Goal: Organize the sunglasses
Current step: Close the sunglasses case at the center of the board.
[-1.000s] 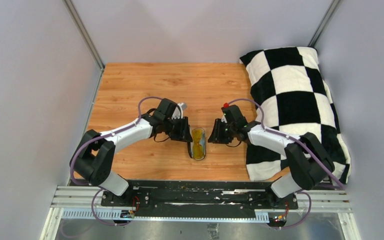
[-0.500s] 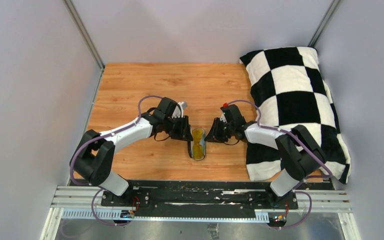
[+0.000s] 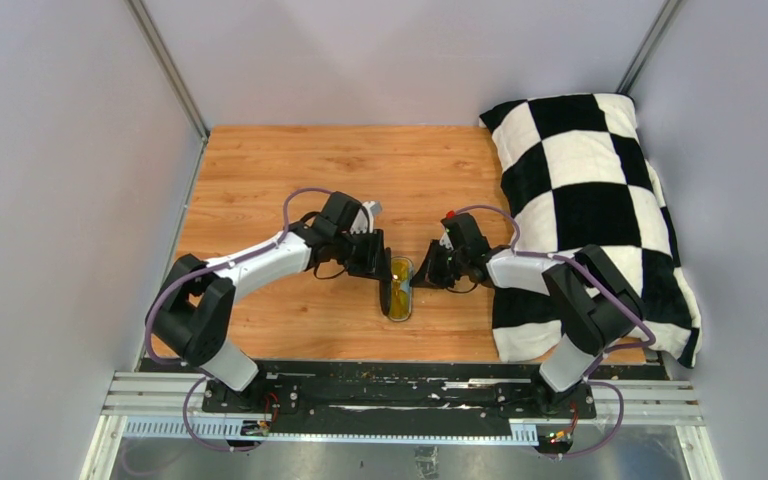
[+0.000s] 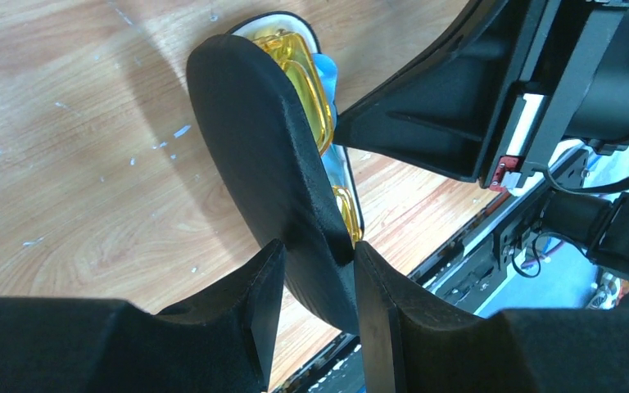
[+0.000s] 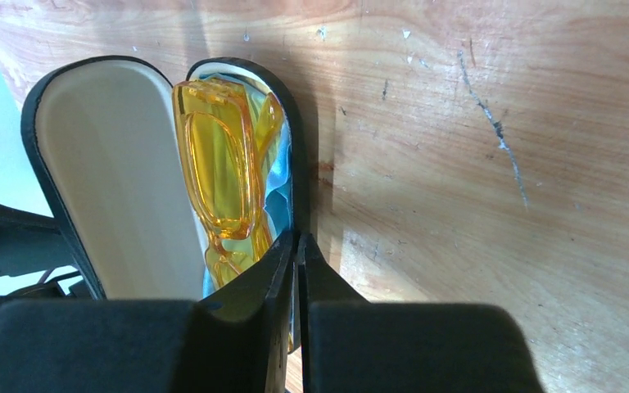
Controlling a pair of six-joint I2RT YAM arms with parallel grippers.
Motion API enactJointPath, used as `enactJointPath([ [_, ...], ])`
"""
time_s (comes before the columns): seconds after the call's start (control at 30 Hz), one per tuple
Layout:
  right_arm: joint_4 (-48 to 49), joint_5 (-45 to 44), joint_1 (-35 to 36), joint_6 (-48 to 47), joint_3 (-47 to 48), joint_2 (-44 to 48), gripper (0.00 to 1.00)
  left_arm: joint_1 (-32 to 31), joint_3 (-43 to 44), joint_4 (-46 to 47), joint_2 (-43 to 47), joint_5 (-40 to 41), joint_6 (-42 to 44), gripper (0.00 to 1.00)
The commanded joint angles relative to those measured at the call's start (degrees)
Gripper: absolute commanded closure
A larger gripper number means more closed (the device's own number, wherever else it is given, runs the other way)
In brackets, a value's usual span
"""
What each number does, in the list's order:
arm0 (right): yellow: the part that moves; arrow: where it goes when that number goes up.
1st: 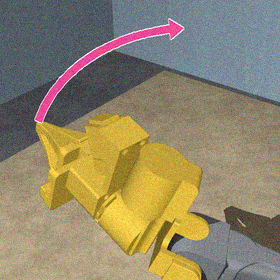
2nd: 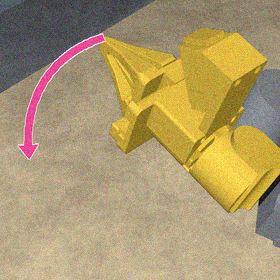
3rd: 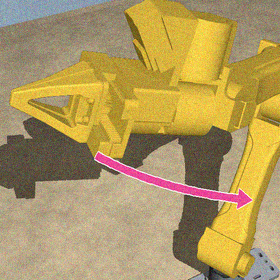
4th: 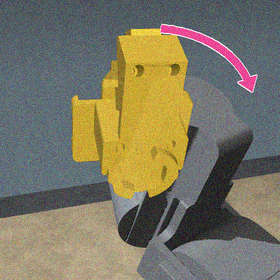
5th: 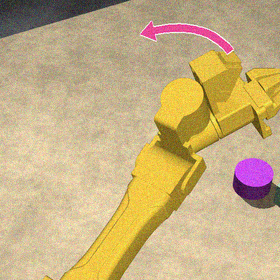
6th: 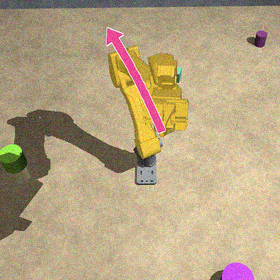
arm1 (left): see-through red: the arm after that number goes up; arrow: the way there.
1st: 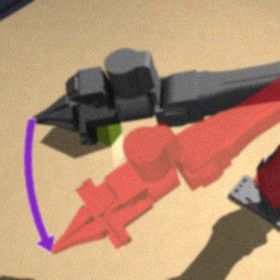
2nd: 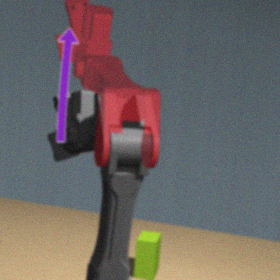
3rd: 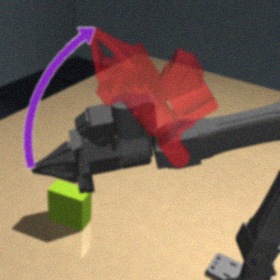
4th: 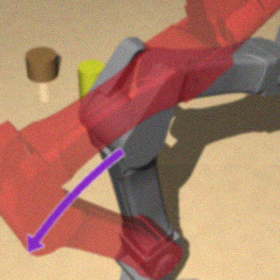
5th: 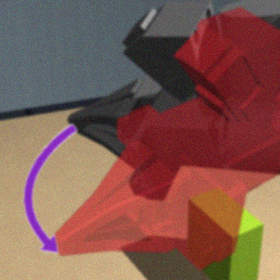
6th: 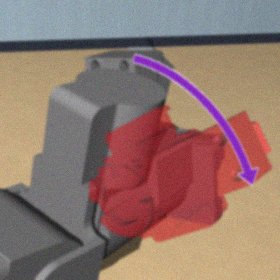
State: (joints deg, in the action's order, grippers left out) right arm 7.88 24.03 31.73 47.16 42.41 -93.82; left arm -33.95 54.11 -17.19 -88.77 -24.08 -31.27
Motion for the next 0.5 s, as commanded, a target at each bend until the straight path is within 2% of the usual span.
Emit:
enactJointPath([
  [0.0,0.6,1.0,-0.9,0.7,-1.1,-1.1,0.94,-1.3,1.5,0.4,-1.6,-0.6,0.0,0.6],
  [0.47,0.7,0.9,-0.5,1.2,-1.2,-1.4,0.98,-4.1,2.7,3.1,-5.7,-1.3,-1.3,0.62],
])
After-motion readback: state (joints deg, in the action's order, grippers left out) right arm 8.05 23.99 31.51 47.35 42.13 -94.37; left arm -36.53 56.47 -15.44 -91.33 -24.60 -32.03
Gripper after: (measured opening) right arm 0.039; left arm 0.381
